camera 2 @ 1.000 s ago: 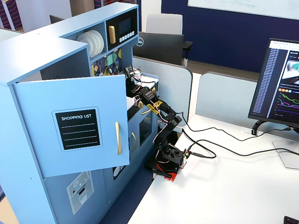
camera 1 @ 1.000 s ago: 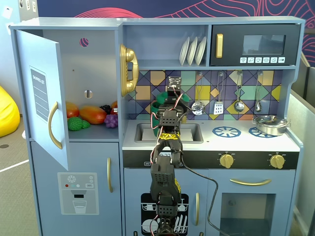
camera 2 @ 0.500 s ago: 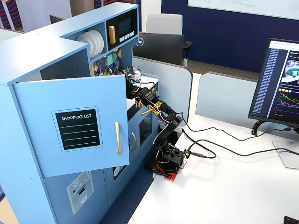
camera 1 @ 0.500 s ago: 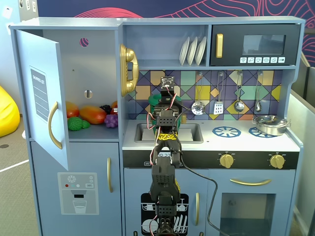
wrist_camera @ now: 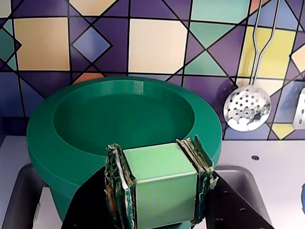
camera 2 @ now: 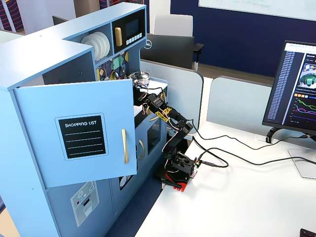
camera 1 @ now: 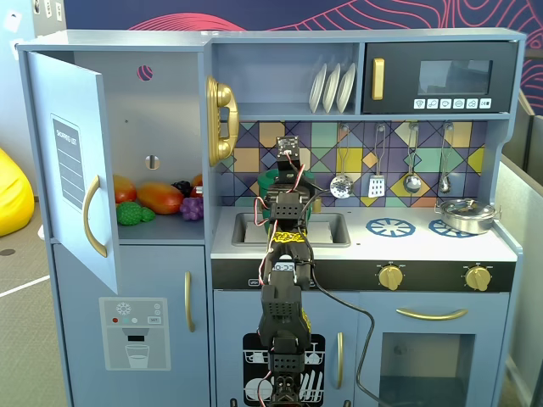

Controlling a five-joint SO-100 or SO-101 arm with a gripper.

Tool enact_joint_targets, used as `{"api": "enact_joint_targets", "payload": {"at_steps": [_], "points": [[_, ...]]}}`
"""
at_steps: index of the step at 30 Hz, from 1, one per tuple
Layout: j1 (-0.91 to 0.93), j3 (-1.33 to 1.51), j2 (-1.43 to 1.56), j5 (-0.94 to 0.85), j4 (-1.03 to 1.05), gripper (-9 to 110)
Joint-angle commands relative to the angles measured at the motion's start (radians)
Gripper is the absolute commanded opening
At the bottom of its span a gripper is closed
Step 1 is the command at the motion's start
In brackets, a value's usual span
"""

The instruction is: Pick up the lid from the counter and put it on the green recipient

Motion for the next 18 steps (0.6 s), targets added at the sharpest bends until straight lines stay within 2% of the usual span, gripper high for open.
{"api": "enact_joint_targets", "payload": {"at_steps": [1,7,18], "points": [[0.006,0.011,0.048,-0.008,-0.026,0],[0.021,0.017,0.023,-0.003,-0.057,19],[0.031,-0.118,0.061,0.011,-0.084,30]]}}
